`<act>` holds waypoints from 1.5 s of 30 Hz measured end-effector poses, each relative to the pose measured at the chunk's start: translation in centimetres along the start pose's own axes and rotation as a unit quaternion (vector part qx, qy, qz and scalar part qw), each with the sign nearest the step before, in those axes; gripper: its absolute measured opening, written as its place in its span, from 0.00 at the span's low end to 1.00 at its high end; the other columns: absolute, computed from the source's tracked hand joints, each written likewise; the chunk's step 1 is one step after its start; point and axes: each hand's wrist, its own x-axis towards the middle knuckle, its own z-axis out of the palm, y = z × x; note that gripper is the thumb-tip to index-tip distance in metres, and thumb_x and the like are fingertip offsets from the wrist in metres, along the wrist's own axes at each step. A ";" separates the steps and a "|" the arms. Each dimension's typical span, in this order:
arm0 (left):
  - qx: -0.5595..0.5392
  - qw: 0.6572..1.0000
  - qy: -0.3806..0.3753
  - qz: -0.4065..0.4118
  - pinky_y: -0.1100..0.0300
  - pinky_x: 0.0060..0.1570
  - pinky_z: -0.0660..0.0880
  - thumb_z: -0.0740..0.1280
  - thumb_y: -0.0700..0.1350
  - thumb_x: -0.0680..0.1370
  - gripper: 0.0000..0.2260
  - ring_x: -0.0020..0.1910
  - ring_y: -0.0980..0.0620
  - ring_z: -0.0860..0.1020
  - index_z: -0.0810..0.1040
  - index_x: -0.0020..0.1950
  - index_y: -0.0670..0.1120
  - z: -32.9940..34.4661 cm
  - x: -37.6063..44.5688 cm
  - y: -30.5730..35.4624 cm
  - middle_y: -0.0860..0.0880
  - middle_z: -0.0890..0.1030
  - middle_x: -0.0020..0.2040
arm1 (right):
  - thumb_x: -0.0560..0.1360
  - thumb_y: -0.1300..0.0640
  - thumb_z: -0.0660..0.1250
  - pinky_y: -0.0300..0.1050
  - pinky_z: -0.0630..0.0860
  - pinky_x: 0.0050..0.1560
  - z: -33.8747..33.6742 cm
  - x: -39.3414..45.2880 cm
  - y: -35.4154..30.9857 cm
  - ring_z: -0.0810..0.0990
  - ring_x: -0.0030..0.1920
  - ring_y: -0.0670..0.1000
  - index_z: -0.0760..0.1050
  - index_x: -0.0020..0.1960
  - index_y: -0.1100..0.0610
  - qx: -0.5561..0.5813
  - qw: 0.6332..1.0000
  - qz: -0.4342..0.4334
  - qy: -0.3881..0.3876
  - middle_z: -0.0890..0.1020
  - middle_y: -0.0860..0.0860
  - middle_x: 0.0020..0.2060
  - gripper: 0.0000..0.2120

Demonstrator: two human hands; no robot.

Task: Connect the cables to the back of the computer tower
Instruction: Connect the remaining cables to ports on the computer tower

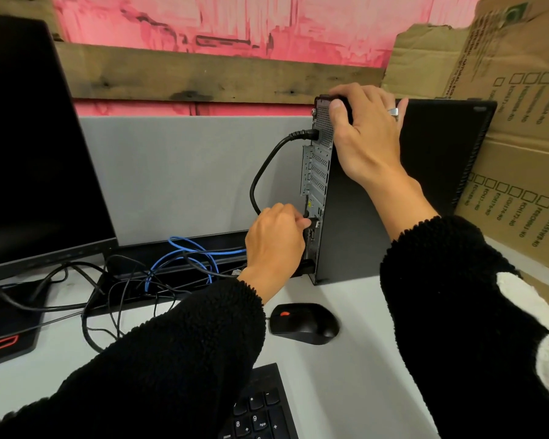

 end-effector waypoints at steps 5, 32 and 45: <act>-0.005 1.000 0.006 0.012 0.53 0.46 0.73 0.67 0.50 0.83 0.09 0.49 0.48 0.78 0.83 0.51 0.47 0.2 0.1 0.2 0.50 0.81 0.48 | 0.84 0.47 0.54 0.63 0.38 0.80 0.2 0.1 -0.4 0.66 0.73 0.51 0.78 0.63 0.50 0.010 1.000 0.011 0.004 0.77 0.44 0.59 0.17; 0.048 0.989 0.010 0.138 0.47 0.39 0.82 0.74 0.31 0.72 0.09 0.45 0.42 0.81 0.85 0.50 0.38 1.1 0.1 -0.8 0.43 0.82 0.45 | 0.84 0.46 0.53 0.64 0.43 0.81 -0.3 0.4 -0.7 0.67 0.72 0.49 0.75 0.56 0.49 0.049 0.997 0.043 -0.030 0.77 0.42 0.55 0.14; 0.039 0.988 -0.009 0.147 0.50 0.52 0.74 0.70 0.51 0.80 0.10 0.54 0.48 0.75 0.84 0.59 0.51 -1.1 0.7 -2.0 0.52 0.82 0.52 | 0.83 0.45 0.53 0.66 0.49 0.80 -0.9 0.4 -0.6 0.64 0.77 0.51 0.76 0.66 0.51 0.030 0.997 0.029 -0.059 0.76 0.45 0.62 0.20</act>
